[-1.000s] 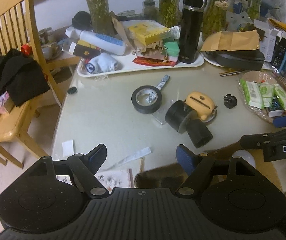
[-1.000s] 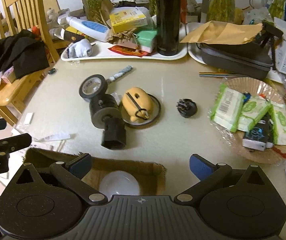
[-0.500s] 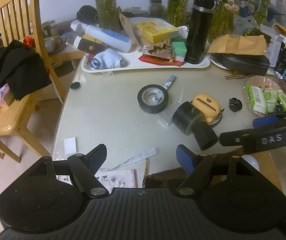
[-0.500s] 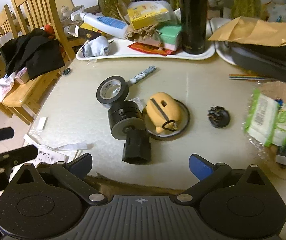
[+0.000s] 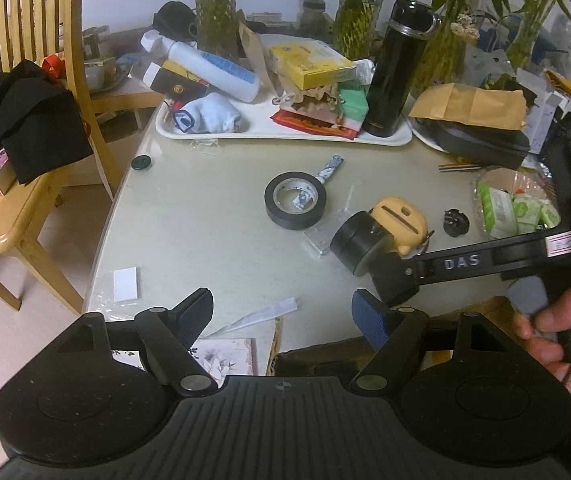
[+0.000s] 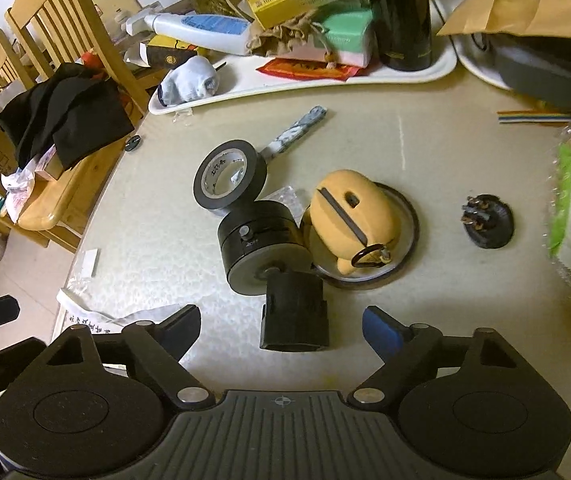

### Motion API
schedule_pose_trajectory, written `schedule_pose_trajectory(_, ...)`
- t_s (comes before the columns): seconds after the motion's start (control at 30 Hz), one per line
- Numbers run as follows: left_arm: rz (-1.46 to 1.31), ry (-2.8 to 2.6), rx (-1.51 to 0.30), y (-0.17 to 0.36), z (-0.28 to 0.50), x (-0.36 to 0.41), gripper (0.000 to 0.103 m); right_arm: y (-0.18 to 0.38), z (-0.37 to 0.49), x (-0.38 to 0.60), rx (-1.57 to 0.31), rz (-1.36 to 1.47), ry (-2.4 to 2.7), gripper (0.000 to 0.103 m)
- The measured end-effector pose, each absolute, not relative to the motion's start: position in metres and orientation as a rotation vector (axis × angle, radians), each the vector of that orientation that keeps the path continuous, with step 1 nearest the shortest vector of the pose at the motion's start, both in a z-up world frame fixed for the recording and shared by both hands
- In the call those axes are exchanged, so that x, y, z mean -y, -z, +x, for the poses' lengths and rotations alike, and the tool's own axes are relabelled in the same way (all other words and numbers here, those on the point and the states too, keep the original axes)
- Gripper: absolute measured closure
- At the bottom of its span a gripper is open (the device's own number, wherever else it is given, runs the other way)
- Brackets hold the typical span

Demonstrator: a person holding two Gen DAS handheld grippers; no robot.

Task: Organize rigid objects
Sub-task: 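Grasp the black cylindrical object with the right gripper and lift it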

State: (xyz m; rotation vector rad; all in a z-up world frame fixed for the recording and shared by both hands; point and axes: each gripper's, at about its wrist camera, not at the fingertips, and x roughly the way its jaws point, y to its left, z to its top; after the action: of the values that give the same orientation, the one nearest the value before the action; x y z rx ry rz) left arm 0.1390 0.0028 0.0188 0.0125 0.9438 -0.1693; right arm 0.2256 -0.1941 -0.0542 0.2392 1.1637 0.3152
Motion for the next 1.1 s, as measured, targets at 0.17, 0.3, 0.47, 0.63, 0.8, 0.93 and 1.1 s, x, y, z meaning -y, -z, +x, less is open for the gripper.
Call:
schedule_pose_trajectory(0.17,0.003,0.17,-0.951,-0.018,0.14,-0.004,0.027,0.067,0.231,0.188,-1.192,0.244,-0.337,0.026)
schedule_pose_trajectory(0.3,0.003,0.171,-0.952,-0.017,0.14,-0.003,0.027,0.078,0.233,0.181,-1.212,0.21,-0.329,0.033)
schedule_pose_trajectory(0.47,-0.003,0.174,-0.958,-0.016,0.141,-0.003,0.027,0.083,0.232,0.178,-1.224,0.194,-0.312,0.058)
schedule_pose_trajectory(0.63,0.0,0.177,-0.956,-0.015,0.141,-0.002,0.027,0.073,0.226,0.18,-1.198,0.183,-0.283,0.059)
schedule_pose_trajectory(0.8,0.004,0.184,-0.953,-0.014,0.14,-0.001,0.027,0.058,0.223,0.188,-1.202,0.149,-0.22,0.059)
schedule_pose_trajectory(0.93,-0.001,0.197,-0.952,-0.013,0.141,-0.001,0.027,0.035,0.215,0.196,-1.159,0.113,-0.213,0.059)
schedule_pose_trajectory(1.1,0.02,0.219,-0.938,-0.013,0.14,0.004,0.027,0.01,0.205,0.214,-1.128,0.154,-0.198,0.059)
